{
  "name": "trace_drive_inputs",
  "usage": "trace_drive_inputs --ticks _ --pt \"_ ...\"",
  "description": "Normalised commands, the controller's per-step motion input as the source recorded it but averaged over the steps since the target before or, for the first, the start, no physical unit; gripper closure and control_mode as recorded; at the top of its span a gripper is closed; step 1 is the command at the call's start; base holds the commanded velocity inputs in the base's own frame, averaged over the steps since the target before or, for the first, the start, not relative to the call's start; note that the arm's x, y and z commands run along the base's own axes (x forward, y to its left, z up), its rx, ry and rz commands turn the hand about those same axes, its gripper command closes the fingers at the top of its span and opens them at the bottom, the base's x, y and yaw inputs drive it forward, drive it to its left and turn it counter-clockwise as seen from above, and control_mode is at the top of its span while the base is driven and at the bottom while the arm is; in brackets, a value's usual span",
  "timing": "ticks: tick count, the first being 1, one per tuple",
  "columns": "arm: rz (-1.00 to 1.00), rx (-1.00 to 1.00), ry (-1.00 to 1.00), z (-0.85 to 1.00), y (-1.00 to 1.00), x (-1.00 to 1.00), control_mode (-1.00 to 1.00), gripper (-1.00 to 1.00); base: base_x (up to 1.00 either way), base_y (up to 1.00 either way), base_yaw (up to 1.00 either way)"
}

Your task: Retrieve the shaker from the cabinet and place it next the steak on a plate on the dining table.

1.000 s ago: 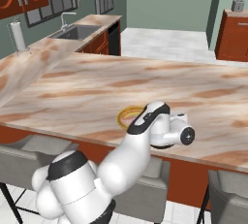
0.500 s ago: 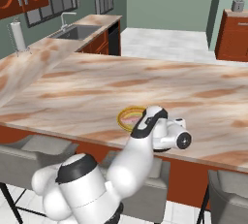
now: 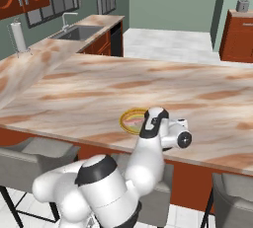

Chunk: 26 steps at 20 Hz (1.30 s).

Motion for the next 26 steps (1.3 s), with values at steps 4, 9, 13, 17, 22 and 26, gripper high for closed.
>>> trace_drive_inputs --ticks 4,9,13,17,22,26 --pt "0.00 0.00 0.02 -0.18 -0.27 0.26 -1.00 1.00 0.00 0.00 0.00" --pt "0.00 0.00 0.00 -0.15 -0.34 0.21 -1.00 1.00 0.00 0.00 0.00" --pt "0.00 0.00 0.00 -0.18 -0.28 0.24 -1.00 1.00 0.00 0.00 0.00" --pt "0.00 0.00 0.00 -0.29 -0.11 0.23 -1.00 1.00 0.00 0.00 0.00" --pt "0.00 0.00 0.00 -0.41 -0.01 0.20 -1.00 1.00 0.00 0.00 0.00" --pt "0.00 0.00 0.00 -0.33 -0.05 0.25 -1.00 1.00 0.00 0.00 0.00"
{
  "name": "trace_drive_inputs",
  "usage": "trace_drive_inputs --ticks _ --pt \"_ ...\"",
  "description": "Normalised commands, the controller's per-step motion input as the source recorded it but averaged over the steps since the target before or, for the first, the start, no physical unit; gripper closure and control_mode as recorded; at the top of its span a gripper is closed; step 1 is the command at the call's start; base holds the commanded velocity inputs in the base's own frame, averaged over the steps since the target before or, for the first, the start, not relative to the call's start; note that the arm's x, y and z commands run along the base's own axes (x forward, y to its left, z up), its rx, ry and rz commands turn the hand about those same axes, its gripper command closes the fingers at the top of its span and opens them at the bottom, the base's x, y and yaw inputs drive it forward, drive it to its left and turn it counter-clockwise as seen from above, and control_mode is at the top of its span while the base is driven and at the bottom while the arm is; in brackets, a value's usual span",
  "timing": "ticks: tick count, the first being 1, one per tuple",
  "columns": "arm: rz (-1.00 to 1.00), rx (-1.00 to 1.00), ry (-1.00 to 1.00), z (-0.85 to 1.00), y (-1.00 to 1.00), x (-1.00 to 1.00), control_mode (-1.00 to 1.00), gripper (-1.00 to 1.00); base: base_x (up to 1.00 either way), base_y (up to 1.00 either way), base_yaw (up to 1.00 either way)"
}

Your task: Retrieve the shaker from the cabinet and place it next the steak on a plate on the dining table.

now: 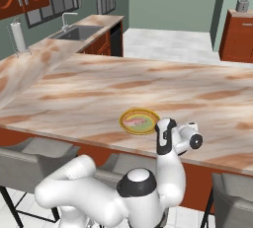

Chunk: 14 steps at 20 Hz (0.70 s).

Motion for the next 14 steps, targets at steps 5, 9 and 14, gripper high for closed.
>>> trace_drive_inputs --ticks 5,9,14 --pt "0.00 0.00 0.00 -0.27 -0.11 0.30 -1.00 1.00 0.00 0.00 0.00" --pt "0.00 0.00 0.00 -0.35 0.00 0.15 -1.00 -1.00 0.00 0.00 0.00" --pt "0.00 0.00 0.00 -0.34 0.00 -0.01 -1.00 -1.00 0.00 0.00 0.00"
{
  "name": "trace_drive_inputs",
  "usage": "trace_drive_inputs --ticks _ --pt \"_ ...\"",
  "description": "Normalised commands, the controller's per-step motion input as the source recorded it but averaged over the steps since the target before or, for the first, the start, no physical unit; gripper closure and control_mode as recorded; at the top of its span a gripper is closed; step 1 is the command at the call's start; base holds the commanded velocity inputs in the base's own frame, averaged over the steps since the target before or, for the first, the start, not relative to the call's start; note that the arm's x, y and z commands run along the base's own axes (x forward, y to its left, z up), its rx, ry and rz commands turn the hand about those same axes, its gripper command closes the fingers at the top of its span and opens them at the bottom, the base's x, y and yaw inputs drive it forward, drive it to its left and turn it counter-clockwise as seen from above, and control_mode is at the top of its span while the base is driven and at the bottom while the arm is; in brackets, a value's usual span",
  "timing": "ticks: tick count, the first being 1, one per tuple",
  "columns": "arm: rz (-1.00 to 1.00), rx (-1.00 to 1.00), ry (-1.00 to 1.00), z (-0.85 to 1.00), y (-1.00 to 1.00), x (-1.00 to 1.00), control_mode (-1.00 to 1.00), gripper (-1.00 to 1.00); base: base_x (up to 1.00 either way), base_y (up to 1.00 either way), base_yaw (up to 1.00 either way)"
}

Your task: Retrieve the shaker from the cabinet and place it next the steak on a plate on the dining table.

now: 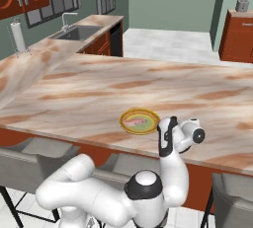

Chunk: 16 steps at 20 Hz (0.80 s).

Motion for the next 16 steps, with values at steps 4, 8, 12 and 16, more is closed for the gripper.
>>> trace_drive_inputs --ticks 4,8,12,16 --pt "0.00 0.00 0.00 -0.19 0.00 -0.06 -1.00 -1.00 0.00 0.00 0.00" --pt "0.00 0.00 0.00 0.00 -0.03 -0.09 -1.00 -1.00 0.00 0.00 0.00" --pt "0.00 0.00 0.00 0.14 -0.05 -0.29 -1.00 -1.00 0.00 0.00 0.00" --pt "0.00 0.00 -0.04 0.36 0.00 -0.47 -1.00 -1.00 0.00 0.00 0.00"
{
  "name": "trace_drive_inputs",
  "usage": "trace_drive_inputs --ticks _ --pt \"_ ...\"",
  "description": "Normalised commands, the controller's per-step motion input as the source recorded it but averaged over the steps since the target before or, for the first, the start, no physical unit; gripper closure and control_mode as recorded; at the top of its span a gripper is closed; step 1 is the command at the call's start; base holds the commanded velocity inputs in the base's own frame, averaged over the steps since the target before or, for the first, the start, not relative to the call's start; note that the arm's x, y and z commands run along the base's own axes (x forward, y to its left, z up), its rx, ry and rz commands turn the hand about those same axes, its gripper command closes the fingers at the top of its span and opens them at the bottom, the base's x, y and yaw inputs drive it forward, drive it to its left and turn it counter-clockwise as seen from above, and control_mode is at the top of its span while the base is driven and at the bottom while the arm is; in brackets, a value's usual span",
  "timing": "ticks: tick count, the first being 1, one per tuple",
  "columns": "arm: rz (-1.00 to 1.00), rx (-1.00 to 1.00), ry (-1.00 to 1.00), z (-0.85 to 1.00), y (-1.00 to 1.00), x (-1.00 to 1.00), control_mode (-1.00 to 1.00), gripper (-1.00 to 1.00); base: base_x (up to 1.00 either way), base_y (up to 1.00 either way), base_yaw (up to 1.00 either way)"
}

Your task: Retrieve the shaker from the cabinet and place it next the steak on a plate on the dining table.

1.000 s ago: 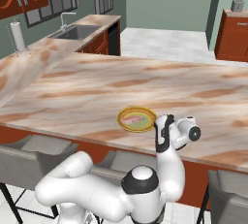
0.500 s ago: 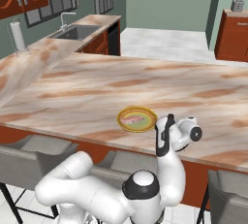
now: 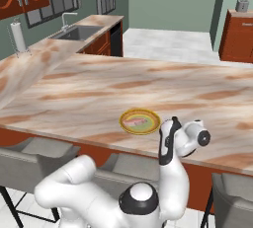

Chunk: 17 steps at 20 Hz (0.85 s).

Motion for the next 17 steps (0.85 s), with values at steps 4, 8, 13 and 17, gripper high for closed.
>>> trace_drive_inputs --ticks 4,8,13,17 --pt "0.02 -0.02 -0.13 0.54 0.03 -0.51 -1.00 -1.00 0.00 0.00 0.00" --pt "0.11 -0.09 -0.23 0.91 0.14 -0.61 -1.00 -1.00 0.00 0.00 0.00" --pt "0.16 -0.17 -0.24 1.00 0.26 -0.69 -1.00 -1.00 0.00 0.00 0.00" --pt "0.14 -0.19 -0.16 1.00 0.33 -0.54 -1.00 -1.00 0.00 0.00 0.00"
